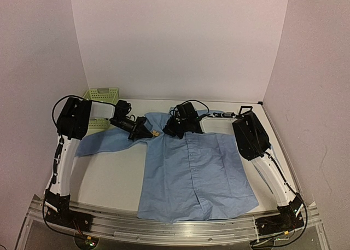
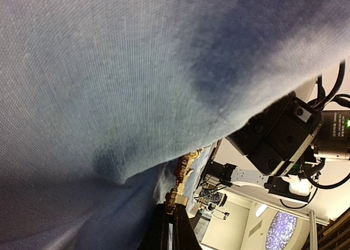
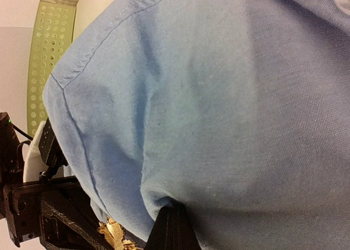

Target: Pin the brooch onto the clothing

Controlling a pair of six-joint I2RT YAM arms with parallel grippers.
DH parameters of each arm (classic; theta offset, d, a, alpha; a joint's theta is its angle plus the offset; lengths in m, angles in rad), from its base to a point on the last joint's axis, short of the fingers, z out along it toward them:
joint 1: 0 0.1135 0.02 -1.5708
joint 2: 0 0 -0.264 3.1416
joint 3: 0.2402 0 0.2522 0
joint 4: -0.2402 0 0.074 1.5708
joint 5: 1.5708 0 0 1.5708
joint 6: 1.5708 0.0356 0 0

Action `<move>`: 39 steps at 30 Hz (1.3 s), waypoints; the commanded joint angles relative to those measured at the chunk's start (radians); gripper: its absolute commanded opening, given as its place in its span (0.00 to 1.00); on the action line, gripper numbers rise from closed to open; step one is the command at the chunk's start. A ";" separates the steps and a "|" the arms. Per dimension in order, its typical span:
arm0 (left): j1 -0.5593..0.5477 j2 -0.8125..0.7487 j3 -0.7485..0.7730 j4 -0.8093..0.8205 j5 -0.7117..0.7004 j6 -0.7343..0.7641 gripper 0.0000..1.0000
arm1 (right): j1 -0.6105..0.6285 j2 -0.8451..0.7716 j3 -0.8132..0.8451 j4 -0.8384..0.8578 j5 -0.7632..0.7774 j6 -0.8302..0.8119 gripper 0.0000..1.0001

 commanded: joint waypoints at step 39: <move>-0.081 0.063 0.178 -0.152 -0.164 0.171 0.00 | 0.027 -0.162 -0.072 0.058 0.043 -0.008 0.03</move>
